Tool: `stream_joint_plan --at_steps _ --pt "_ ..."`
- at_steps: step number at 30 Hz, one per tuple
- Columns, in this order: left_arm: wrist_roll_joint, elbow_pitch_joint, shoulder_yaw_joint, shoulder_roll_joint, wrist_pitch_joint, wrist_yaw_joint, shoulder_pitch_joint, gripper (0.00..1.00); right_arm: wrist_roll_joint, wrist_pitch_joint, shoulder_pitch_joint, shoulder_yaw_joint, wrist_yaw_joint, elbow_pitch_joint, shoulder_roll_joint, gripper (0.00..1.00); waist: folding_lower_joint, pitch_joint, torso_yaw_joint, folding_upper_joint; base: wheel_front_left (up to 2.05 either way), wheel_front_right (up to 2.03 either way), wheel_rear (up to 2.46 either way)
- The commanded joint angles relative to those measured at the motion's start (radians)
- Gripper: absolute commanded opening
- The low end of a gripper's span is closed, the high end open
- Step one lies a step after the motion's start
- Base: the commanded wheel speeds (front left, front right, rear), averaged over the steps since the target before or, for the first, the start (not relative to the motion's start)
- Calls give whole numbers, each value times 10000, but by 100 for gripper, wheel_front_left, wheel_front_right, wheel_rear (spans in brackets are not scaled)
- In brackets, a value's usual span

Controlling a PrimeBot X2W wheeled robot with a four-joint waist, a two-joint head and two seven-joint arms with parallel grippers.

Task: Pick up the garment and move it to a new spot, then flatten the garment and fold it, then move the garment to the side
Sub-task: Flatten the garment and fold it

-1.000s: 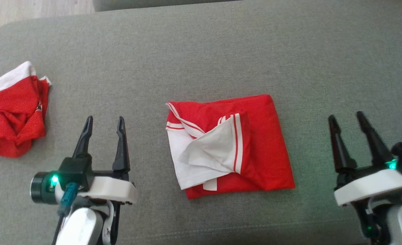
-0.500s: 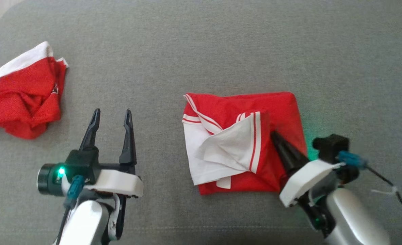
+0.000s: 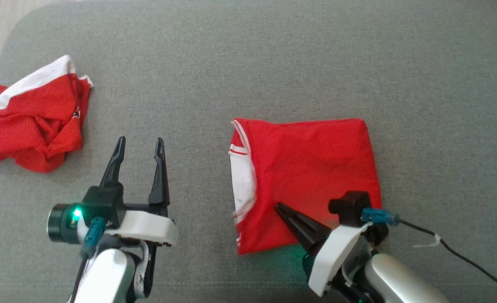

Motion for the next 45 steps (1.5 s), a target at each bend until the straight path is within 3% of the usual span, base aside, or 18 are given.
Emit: stream_joint_plan --at_steps 1,4,7,8,9,17,23,45 --pt "31 -253 324 86 -113 -6 -277 100 64 -78 -143 161 35 -407 -49 0 0 -44 -32 0 0 0 0" --pt "14 -226 341 102 -115 0 -193 100 139 -499 -175 68 35 -702 -125 0 0 -182 -100 0 0 0 0" --pt "-2 -219 390 155 -116 38 -61 100 -79 -1136 -87 -669 35 -1049 -139 0 0 -363 -194 0 0 0 0" --pt "-4 -230 414 178 -117 58 -16 100 -216 -1308 -24 -1035 35 -1142 -136 72 0 -423 -226 0 0 0 0" --pt "-8 -245 442 202 -117 81 32 100 -393 -1460 51 -1450 35 -1232 -130 100 0 -484 -259 0 0 0 0" --pt "1 -465 638 529 -119 183 432 100 -2241 -1752 1056 -5203 35 -2422 233 100 0 -877 -526 0 0 0 0" --pt "10 -629 623 810 -22 174 776 100 -3022 -925 2275 -6657 35 -3540 605 100 0 -1269 -761 0 0 0 0" --pt "-144 -725 548 1103 235 347 1536 100 -3504 183 3491 -6880 35 -4504 1045 100 0 -1878 -917 0 0 0 0"
